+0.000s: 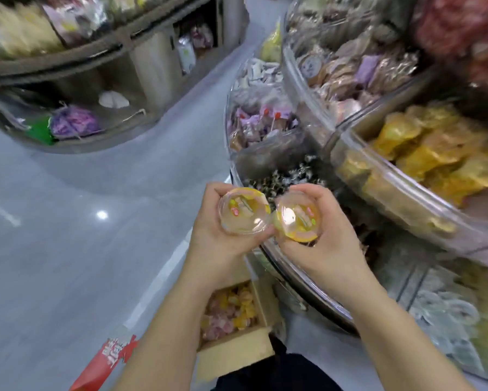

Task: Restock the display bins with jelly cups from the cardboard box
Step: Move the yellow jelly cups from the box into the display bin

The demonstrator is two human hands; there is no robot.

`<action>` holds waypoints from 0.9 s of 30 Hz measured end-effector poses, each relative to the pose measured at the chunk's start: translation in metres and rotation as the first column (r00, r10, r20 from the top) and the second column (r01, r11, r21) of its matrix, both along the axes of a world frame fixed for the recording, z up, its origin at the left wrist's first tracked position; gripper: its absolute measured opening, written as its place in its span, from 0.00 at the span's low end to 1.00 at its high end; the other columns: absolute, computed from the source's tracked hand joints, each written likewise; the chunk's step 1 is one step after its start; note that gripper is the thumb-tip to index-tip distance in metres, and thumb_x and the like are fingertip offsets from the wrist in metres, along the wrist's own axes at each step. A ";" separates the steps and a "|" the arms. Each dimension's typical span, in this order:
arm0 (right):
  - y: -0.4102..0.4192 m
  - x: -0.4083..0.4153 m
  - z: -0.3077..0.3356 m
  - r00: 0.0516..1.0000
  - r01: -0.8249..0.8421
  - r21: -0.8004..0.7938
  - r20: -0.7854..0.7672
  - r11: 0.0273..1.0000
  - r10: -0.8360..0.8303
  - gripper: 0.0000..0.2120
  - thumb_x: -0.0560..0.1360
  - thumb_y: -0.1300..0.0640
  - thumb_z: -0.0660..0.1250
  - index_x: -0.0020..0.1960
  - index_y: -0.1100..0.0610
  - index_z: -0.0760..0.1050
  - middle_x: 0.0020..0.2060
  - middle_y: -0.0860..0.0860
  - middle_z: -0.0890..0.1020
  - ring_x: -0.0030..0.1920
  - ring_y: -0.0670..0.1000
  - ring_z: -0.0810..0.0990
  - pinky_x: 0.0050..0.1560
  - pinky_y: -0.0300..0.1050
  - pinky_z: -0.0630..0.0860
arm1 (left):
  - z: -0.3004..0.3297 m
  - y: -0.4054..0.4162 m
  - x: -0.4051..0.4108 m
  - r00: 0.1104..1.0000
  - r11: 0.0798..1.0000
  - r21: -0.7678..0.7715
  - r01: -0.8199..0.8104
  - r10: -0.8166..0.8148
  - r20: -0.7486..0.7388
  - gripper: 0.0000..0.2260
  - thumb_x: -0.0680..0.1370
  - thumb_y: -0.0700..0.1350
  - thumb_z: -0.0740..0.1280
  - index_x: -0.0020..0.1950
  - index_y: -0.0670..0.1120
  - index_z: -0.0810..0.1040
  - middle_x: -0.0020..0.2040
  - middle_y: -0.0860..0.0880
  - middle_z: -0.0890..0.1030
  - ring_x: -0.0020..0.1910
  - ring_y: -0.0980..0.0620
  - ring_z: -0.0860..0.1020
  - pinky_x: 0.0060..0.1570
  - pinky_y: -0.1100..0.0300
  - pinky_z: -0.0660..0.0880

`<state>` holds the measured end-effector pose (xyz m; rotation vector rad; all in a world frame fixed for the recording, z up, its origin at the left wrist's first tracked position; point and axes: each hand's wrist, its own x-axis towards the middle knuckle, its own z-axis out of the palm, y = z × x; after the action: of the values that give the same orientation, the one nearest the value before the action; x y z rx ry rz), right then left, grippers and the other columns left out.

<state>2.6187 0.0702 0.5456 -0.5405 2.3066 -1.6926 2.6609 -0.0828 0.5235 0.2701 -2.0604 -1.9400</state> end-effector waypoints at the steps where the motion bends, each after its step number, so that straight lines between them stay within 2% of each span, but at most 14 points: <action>1: 0.012 -0.004 0.013 0.999 0.024 0.006 -0.036 1.000 -0.024 0.29 0.64 0.68 0.72 0.54 0.40 0.70 0.47 0.43 0.80 0.46 0.42 0.79 0.45 0.30 0.75 | 0.014 0.009 -0.010 0.999 0.999 -0.037 0.033 -0.034 -0.025 0.24 0.58 0.45 0.79 0.47 0.56 0.71 0.47 0.57 0.81 0.45 0.61 0.78 0.44 0.70 0.73; 3: 0.039 -0.014 0.035 0.988 0.087 0.041 -0.134 0.995 -0.080 0.30 0.64 0.65 0.73 0.56 0.38 0.69 0.50 0.41 0.77 0.51 0.40 0.77 0.48 0.29 0.72 | 0.039 0.028 -0.031 0.993 0.988 -0.137 0.078 -0.089 -0.079 0.23 0.59 0.48 0.79 0.48 0.62 0.74 0.52 0.51 0.79 0.51 0.57 0.78 0.50 0.67 0.72; 4: 0.052 -0.020 0.044 0.975 0.122 0.067 -0.193 0.990 -0.107 0.30 0.63 0.63 0.72 0.56 0.38 0.69 0.51 0.41 0.75 0.53 0.39 0.75 0.50 0.27 0.70 | 0.048 0.038 -0.044 0.987 0.979 -0.176 0.101 -0.120 -0.106 0.23 0.59 0.50 0.79 0.49 0.65 0.74 0.53 0.51 0.78 0.53 0.57 0.77 0.52 0.68 0.72; 7: 0.095 -0.040 0.061 0.934 0.255 0.113 -0.288 0.960 -0.214 0.29 0.61 0.60 0.70 0.55 0.36 0.67 0.52 0.39 0.73 0.54 0.34 0.72 0.51 0.21 0.64 | 0.062 0.064 -0.079 0.961 0.950 -0.210 0.233 -0.259 -0.102 0.24 0.63 0.50 0.75 0.55 0.64 0.72 0.53 0.57 0.79 0.54 0.56 0.78 0.55 0.62 0.73; 9: 0.121 -0.055 0.065 0.906 0.357 0.127 -0.288 0.925 -0.310 0.27 0.60 0.55 0.68 0.54 0.34 0.67 0.53 0.37 0.73 0.53 0.33 0.72 0.50 0.20 0.64 | 0.067 0.080 -0.100 0.939 0.913 -0.275 0.302 -0.334 -0.078 0.25 0.64 0.47 0.72 0.56 0.65 0.69 0.52 0.63 0.78 0.51 0.62 0.77 0.53 0.67 0.73; 11: 0.143 -0.070 0.064 0.885 0.434 0.134 -0.250 0.891 -0.393 0.26 0.58 0.53 0.66 0.52 0.33 0.67 0.54 0.39 0.74 0.52 0.36 0.73 0.50 0.22 0.65 | 0.071 0.092 -0.122 0.924 0.873 -0.354 0.336 -0.379 -0.056 0.26 0.63 0.44 0.70 0.56 0.64 0.68 0.51 0.65 0.76 0.49 0.66 0.75 0.49 0.74 0.69; 14: 0.163 -0.093 0.059 0.875 0.471 0.234 -0.243 0.850 -0.418 0.26 0.58 0.54 0.65 0.54 0.36 0.66 0.53 0.43 0.74 0.53 0.41 0.72 0.47 0.27 0.64 | 0.078 0.108 -0.153 0.888 0.791 -0.458 0.406 -0.459 -0.005 0.25 0.63 0.42 0.68 0.57 0.57 0.69 0.53 0.59 0.75 0.52 0.62 0.73 0.52 0.70 0.69; 16: 0.168 -0.106 0.053 0.891 0.441 0.317 -0.265 0.840 -0.368 0.27 0.60 0.55 0.67 0.56 0.40 0.66 0.53 0.44 0.73 0.54 0.42 0.70 0.48 0.28 0.62 | 0.080 0.114 -0.172 0.869 0.704 -0.571 0.423 -0.493 0.036 0.24 0.64 0.41 0.70 0.59 0.51 0.71 0.56 0.52 0.72 0.56 0.57 0.71 0.59 0.62 0.68; 19: 0.169 -0.119 0.043 0.908 0.410 0.398 -0.266 0.821 -0.324 0.28 0.63 0.62 0.70 0.61 0.45 0.71 0.51 0.45 0.69 0.53 0.45 0.70 0.50 0.30 0.61 | 0.081 0.116 -0.196 0.833 0.550 -0.686 0.476 -0.533 0.150 0.24 0.66 0.42 0.75 0.61 0.50 0.73 0.56 0.49 0.69 0.56 0.53 0.69 0.61 0.55 0.68; 23: 0.165 -0.131 0.038 0.936 0.331 0.522 -0.285 0.786 -0.206 0.29 0.65 0.58 0.73 0.64 0.46 0.72 0.48 0.45 0.68 0.53 0.47 0.68 0.54 0.38 0.65 | 0.076 0.111 -0.222 0.752 0.273 -0.795 0.542 -0.580 0.313 0.25 0.66 0.41 0.73 0.62 0.50 0.73 0.57 0.51 0.69 0.60 0.52 0.67 0.61 0.59 0.65; 25: 0.163 -0.137 0.038 0.935 0.310 0.586 -0.329 0.749 -0.129 0.29 0.65 0.54 0.73 0.65 0.47 0.70 0.51 0.45 0.71 0.56 0.48 0.67 0.55 0.40 0.65 | 0.074 0.111 -0.232 0.726 0.155 -0.826 0.542 -0.580 0.369 0.26 0.67 0.40 0.71 0.63 0.50 0.72 0.60 0.50 0.69 0.62 0.52 0.65 0.61 0.60 0.65; 27: 0.160 -0.143 0.037 0.926 0.304 0.622 -0.370 0.722 -0.071 0.30 0.65 0.52 0.72 0.66 0.48 0.69 0.57 0.46 0.74 0.59 0.49 0.67 0.59 0.43 0.65 | 0.072 0.112 -0.241 0.717 0.011 -0.881 0.473 -0.586 0.377 0.25 0.69 0.42 0.71 0.65 0.51 0.71 0.63 0.51 0.70 0.61 0.52 0.66 0.61 0.57 0.67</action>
<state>2.4757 0.2303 0.5822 -0.4445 3.0581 -0.7208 2.4201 0.0290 0.5953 -1.0484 -3.0588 -0.3639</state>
